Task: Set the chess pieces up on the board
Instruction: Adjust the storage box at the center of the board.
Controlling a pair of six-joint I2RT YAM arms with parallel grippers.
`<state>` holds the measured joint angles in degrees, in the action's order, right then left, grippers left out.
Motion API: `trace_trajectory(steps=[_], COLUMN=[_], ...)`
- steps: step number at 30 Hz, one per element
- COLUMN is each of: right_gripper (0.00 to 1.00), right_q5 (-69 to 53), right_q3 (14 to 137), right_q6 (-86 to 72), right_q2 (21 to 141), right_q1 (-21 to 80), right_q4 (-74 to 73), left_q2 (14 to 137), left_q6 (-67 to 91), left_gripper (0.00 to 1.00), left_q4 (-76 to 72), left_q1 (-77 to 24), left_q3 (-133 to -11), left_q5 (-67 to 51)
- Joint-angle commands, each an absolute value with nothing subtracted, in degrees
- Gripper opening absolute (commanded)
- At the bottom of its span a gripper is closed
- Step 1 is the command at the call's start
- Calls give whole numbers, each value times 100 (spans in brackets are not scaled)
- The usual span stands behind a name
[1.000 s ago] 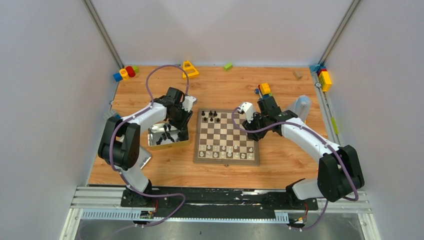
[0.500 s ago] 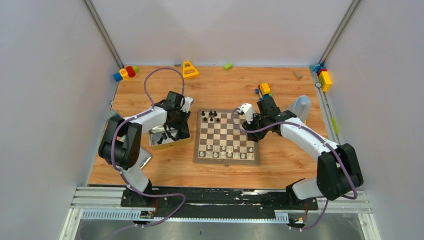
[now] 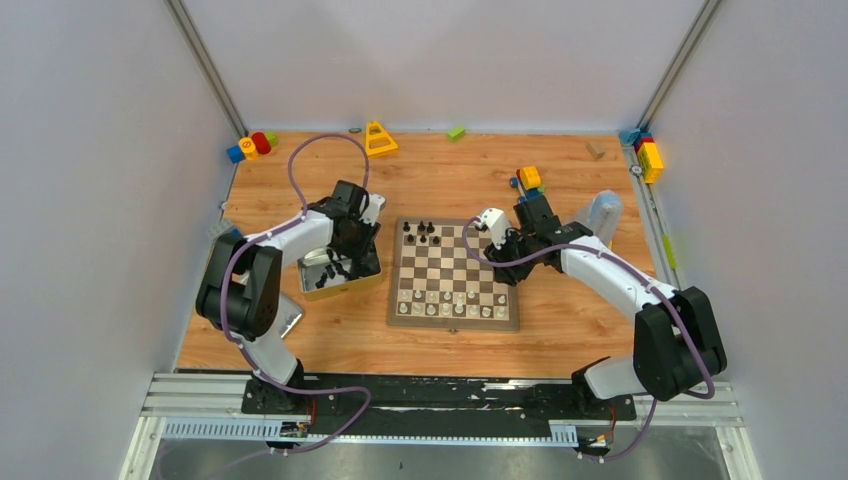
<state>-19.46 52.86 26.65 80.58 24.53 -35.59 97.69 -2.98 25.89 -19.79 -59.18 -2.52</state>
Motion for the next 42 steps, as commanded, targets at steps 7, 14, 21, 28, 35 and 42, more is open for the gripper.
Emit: trace_trajectory(steps=[7, 14, 21, 28, 35, 42], right_gripper=[33, 33, 33, 33, 33, 33], right_q5=[-2073, -2111, -2153, -2146, -2174, -2152], right_q3=[5212, 5247, 5262, 5247, 5261, 5249], right_q6=[2675, 2682, 2681, 2686, 2689, 2689], right_q2=[7916, 7995, 8026, 8017, 8091, 8095], right_q1=[2426, 2424, 2426, 2430, 2428, 2427], right_q4=[-3402, -3410, -3410, -3423, -3419, -3428], left_q2=[8266, 7848, 8056, 8725, 9423, 10010], left_q6=[-1381, -1599, -1639, -1630, -1725, -2103], left_gripper=[60, 66, 67, 57, 35, 21], left_q4=[3853, 4516, 4524, 4400, 4232, 4262], left_q1=[-1754, -917, -127, 115, 353, 352], left_q3=[-6284, -6071, -5806, -5762, -6070, -6860], left_q5=[420, 774, 406, 106, -135, -140])
